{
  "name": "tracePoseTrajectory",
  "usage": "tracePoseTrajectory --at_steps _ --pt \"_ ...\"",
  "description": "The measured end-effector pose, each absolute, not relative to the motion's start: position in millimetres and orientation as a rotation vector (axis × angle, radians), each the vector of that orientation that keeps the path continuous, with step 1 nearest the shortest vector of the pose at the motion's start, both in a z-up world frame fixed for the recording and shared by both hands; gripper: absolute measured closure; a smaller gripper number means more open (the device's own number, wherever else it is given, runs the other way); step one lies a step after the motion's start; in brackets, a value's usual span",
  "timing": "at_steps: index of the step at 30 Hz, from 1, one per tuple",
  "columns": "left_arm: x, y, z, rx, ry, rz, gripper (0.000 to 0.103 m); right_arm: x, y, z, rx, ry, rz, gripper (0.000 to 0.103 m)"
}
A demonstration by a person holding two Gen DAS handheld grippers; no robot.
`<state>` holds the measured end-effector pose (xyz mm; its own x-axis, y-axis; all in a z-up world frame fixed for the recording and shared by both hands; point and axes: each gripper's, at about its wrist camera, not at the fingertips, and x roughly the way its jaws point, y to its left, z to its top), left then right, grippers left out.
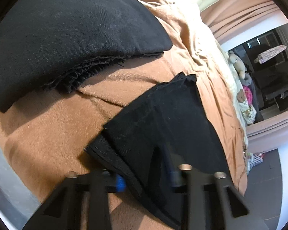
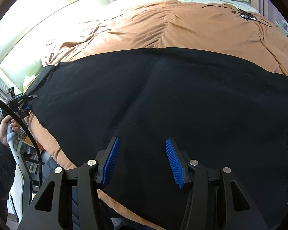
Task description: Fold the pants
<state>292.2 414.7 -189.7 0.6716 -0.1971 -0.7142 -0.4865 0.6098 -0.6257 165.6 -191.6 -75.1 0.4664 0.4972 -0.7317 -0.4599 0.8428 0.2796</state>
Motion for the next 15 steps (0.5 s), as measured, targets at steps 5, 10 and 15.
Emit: tracePoseTrajectory --at_steps 5,10,15 --pt "291.0 420.6 -173.4 -0.940 0.770 0.181 0.098 163.3 -180.2 -70.3 0.008 0.906 0.591 0.068" --pt "287.6 423.5 -156.7 -0.985 0.702 0.150 0.099 169.5 -174.0 -64.5 0.009 0.896 0.588 0.073" --pt "283.9 426.5 -147.2 -1.001 0.673 0.128 0.099 173.2 -157.6 -75.5 -0.028 0.932 0.611 0.086"
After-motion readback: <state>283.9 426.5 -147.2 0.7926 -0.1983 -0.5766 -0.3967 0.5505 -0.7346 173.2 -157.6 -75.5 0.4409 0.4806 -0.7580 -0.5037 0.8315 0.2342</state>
